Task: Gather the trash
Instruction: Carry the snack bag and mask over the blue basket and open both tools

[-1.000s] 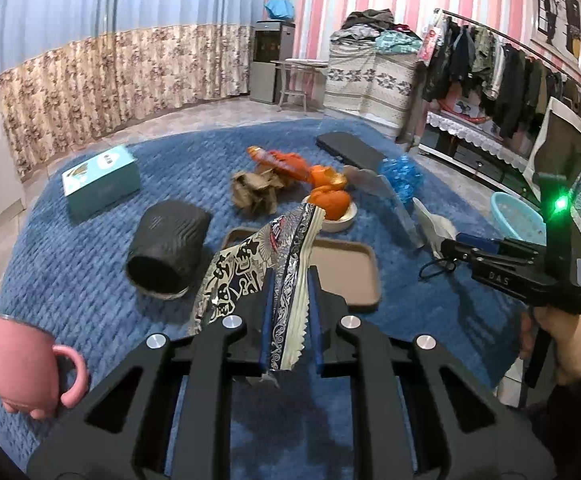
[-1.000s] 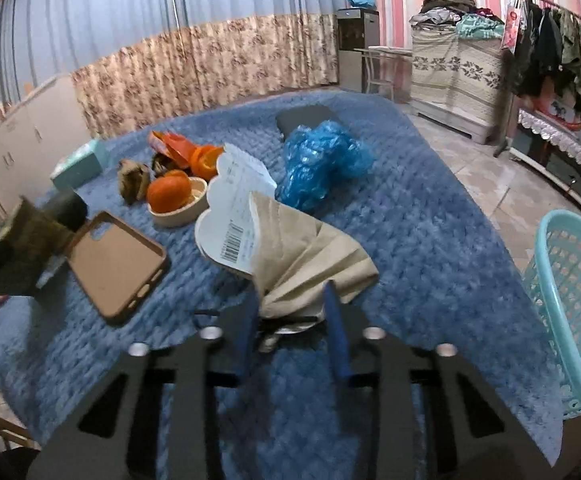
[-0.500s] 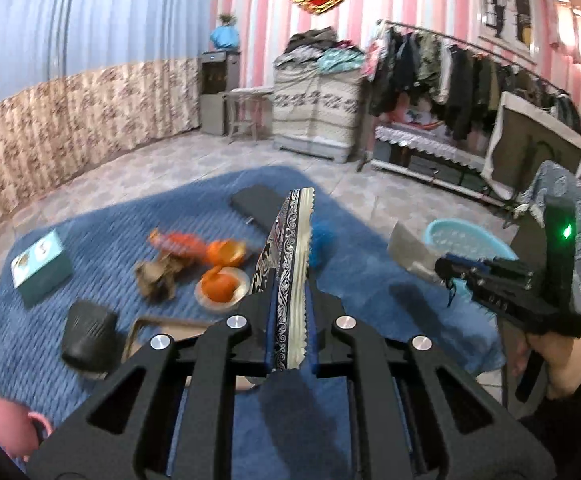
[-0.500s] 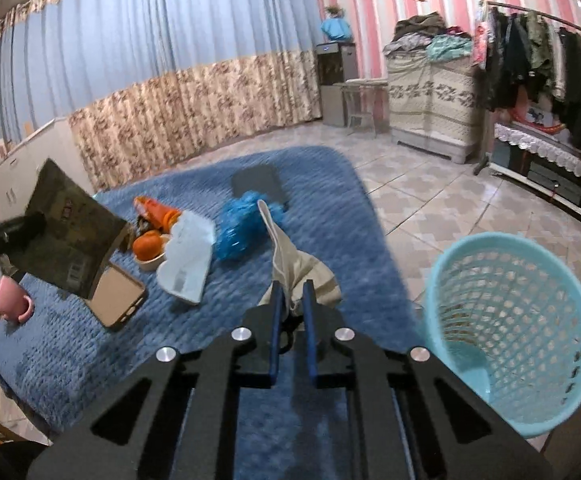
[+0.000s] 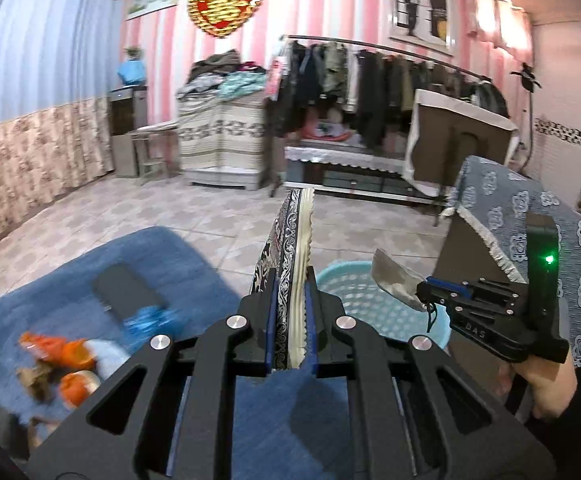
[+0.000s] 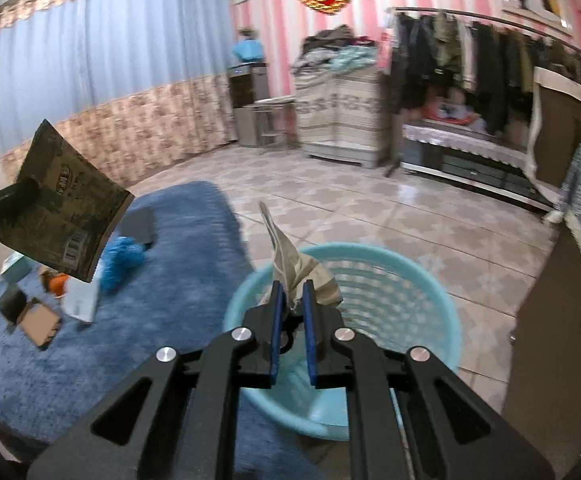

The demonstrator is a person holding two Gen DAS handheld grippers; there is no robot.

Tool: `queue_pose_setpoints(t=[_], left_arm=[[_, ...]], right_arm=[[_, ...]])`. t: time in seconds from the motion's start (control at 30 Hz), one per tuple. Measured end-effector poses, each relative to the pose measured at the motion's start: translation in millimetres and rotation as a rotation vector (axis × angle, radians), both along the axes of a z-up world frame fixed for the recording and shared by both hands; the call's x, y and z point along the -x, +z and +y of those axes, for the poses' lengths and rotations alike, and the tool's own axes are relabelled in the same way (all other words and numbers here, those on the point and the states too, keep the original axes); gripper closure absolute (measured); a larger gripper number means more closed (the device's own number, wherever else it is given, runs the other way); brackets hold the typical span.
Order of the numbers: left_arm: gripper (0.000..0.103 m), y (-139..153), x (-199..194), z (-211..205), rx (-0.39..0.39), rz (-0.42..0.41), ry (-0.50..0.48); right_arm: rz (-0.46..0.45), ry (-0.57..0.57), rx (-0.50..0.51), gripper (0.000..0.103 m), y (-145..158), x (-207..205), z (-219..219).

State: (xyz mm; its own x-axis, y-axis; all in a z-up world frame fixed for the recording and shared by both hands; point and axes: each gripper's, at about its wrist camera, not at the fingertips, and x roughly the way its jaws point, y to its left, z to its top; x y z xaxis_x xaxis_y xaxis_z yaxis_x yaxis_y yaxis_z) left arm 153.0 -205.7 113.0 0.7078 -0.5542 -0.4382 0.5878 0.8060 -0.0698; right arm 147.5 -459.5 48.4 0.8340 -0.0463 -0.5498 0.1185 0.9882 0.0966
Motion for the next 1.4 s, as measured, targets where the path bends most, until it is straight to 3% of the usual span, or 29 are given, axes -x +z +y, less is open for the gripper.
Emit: queue_pose_setpoints(t=[0.13, 0.33, 0.6, 1.0, 1.07, 1.13, 1.33, 1.4], left_arm=[[0.093, -15.8, -19.4, -41.0, 0.028, 0.054, -0.059], [0.093, -31.9, -36.8, -88.1, 0.027, 0.071, -0.13], [0.093, -41.3, -44.8, -127.2, 0.026, 0.092, -0.193], [0.09, -93.8, -73.3, -156.8, -0.064, 0.154, -0.168], [0.08, -95.1, -77.1, -152.1, -0.062, 0.159, -0.155], [0.047, -93.5, -78.5, -147.1, -0.055, 0.156, -0.135], [0.018, -78.0, -77.5, -119.2, -0.035, 0.1, -0.06], [0.013, -71.5, -75.6, -107.0, -0.031, 0.074, -0.029]], right_arm=[[0.023, -0.064, 0.015, 0.093, -6.3, 4.7, -28.6], [0.044, -0.135, 0.01, 0.093, -16.6, 1.4, -59.3], [0.05, -0.183, -0.016, 0.093, -29.9, 1.1, -80.6], [0.073, -0.181, -0.035, 0.093, -48.0, -9.0, -84.4], [0.073, -0.176, -0.036, 0.093, -48.8, -10.9, -84.4], [0.07, -0.175, -0.041, 0.093, -49.9, -11.8, -85.8], [0.07, -0.165, -0.049, 0.093, -51.4, -16.6, -84.4], [0.07, -0.16, -0.047, 0.091, -51.6, -20.7, -82.8]])
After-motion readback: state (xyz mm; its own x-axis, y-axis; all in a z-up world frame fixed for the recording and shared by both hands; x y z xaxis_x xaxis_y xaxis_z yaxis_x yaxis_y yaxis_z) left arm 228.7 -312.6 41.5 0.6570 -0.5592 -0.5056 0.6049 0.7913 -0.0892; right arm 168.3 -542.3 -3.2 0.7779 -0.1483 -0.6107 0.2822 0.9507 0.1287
